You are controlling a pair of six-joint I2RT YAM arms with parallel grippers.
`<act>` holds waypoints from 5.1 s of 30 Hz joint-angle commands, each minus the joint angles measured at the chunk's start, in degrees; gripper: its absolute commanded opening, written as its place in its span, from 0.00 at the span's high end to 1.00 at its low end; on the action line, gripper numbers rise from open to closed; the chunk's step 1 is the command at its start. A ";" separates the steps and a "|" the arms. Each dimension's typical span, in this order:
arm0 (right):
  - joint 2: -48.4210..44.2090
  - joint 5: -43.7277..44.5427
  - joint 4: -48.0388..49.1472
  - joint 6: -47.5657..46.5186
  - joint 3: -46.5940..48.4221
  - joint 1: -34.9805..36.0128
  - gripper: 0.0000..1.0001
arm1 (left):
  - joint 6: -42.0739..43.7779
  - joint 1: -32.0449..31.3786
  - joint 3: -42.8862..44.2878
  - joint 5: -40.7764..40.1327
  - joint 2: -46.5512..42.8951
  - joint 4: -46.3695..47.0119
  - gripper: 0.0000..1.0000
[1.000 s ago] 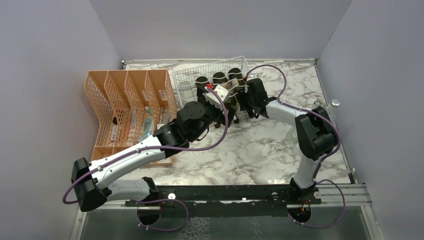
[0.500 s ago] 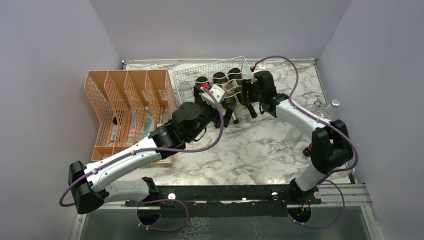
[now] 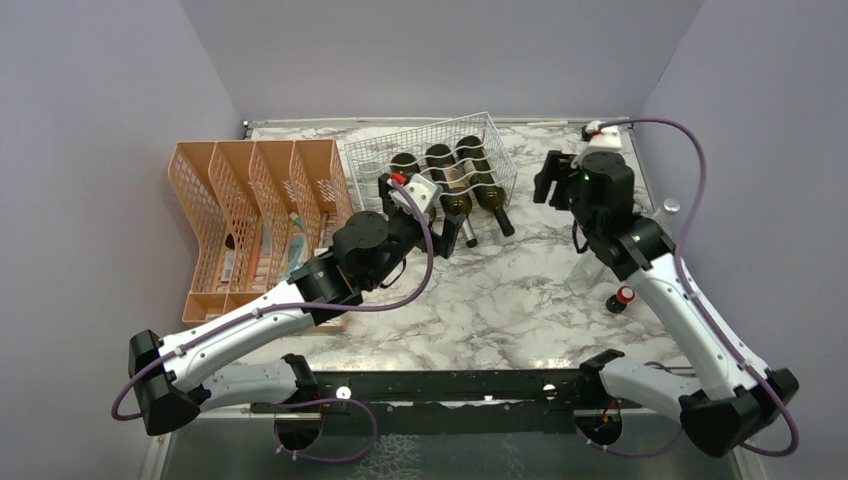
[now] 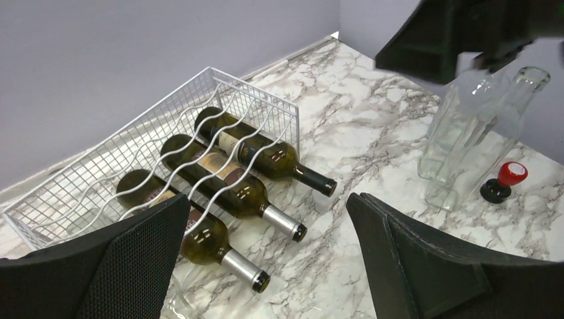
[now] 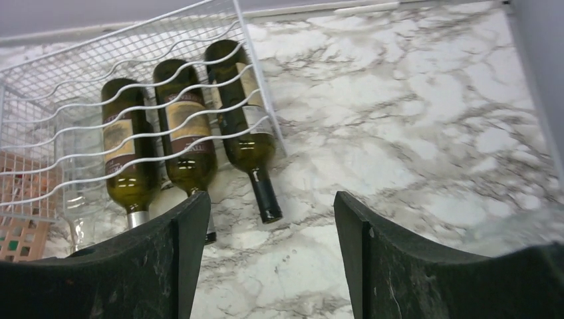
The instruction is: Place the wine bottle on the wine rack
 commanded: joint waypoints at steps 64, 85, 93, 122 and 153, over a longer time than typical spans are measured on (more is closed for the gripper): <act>-16.24 27.29 -14.29 6.63 -11.14 -2.22 0.82 | -5.89 -0.08 -1.87 6.80 4.35 3.63 0.01; -14.80 -20.23 -12.23 -4.78 -1.55 -2.23 0.99 | -6.60 -0.04 -8.71 25.72 20.12 23.87 0.01; -14.40 -35.56 -11.74 -10.13 -0.48 -2.19 0.99 | -6.02 -0.07 -9.64 33.23 25.77 30.15 0.01; -13.31 -57.71 -15.56 -13.44 6.87 -2.19 0.80 | 2.84 -0.09 -21.06 37.72 18.92 47.89 1.00; -8.98 -46.98 -25.00 -14.00 7.01 -2.21 0.28 | 85.47 -0.11 -9.68 23.04 19.79 36.12 1.00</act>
